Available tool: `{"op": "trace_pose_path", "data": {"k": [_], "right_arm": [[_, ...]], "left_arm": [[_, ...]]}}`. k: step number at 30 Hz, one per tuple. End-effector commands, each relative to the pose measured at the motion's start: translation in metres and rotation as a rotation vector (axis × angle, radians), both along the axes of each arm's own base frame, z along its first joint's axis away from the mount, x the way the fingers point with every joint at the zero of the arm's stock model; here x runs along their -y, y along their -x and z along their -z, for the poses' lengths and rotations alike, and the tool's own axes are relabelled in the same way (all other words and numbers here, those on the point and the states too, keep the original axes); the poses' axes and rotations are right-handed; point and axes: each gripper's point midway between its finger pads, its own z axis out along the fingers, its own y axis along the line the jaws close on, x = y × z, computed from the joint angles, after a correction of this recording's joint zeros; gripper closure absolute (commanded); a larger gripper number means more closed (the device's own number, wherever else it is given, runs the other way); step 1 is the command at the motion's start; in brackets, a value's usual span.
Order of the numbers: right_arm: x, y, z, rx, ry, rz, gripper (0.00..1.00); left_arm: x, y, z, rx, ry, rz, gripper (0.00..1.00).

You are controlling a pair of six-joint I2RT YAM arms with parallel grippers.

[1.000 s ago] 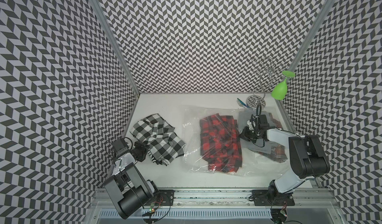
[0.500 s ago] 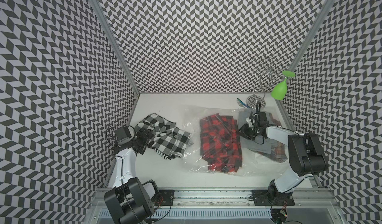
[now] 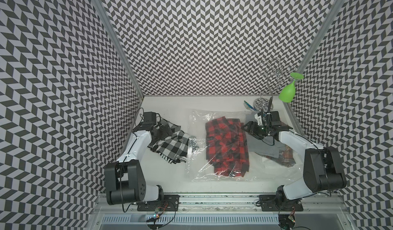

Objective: Take the shirt out of the vacuum bag
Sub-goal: Move the shirt to the corner of the board.

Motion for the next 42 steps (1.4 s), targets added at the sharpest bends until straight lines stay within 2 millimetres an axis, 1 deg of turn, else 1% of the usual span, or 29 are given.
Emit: {"op": "trace_pose_path", "data": {"k": [1,3,4,10,12,15,17,19,23,26,28,29,33,35,38,42], "right_arm": [[-0.012,-0.004,-0.033,0.104,-0.032,-0.057,0.24],[-0.016,-0.001,-0.041,0.125,-0.034,-0.074,0.24],[-0.016,0.000,-0.044,0.130,-0.038,-0.077,0.24],[-0.019,0.003,-0.054,0.155,-0.040,-0.094,0.24],[-0.019,0.004,-0.055,0.156,-0.032,-0.100,0.24],[-0.018,0.004,-0.057,0.160,-0.020,-0.101,0.24],[-0.018,0.005,-0.057,0.162,-0.019,-0.104,0.24],[-0.018,0.006,-0.056,0.158,-0.020,-0.106,0.24],[-0.018,0.008,-0.053,0.150,-0.021,-0.112,0.24],[-0.018,0.008,-0.051,0.147,-0.017,-0.116,0.24],[-0.018,0.008,-0.052,0.150,-0.014,-0.120,0.24],[-0.018,0.008,-0.052,0.153,-0.012,-0.124,0.24],[-0.018,0.009,-0.048,0.144,-0.007,-0.127,0.24],[-0.018,0.010,-0.048,0.146,-0.008,-0.129,0.24],[-0.017,0.010,-0.049,0.155,-0.003,-0.132,0.24],[-0.018,0.010,-0.048,0.157,-0.004,-0.139,0.24]], "left_arm": [[-0.005,0.009,0.013,-0.134,-0.182,0.114,0.01],[-0.005,0.010,0.024,-0.212,-0.264,0.168,0.01],[-0.002,0.010,0.030,-0.237,-0.278,0.194,0.01],[0.022,0.007,0.065,-0.317,-0.289,0.289,0.03],[0.030,0.004,0.077,-0.315,-0.257,0.311,0.03],[0.029,0.000,0.087,-0.321,-0.256,0.313,0.03],[0.022,-0.006,0.091,-0.317,-0.240,0.289,0.03],[0.009,-0.017,0.091,-0.291,-0.186,0.232,0.03],[-0.013,-0.050,0.080,-0.196,-0.086,0.132,0.03],[-0.031,-0.069,0.085,-0.194,-0.025,0.068,0.04],[-0.035,-0.082,0.088,-0.176,0.020,0.042,0.04],[-0.036,-0.092,0.087,-0.159,0.033,0.035,0.04],[-0.033,-0.121,0.095,-0.149,0.095,-0.003,0.03],[-0.032,-0.138,0.093,-0.131,0.119,-0.034,0.04],[-0.024,-0.163,0.088,-0.080,0.189,-0.077,0.04],[-0.011,-0.189,0.091,-0.065,0.255,-0.124,0.03]]}}
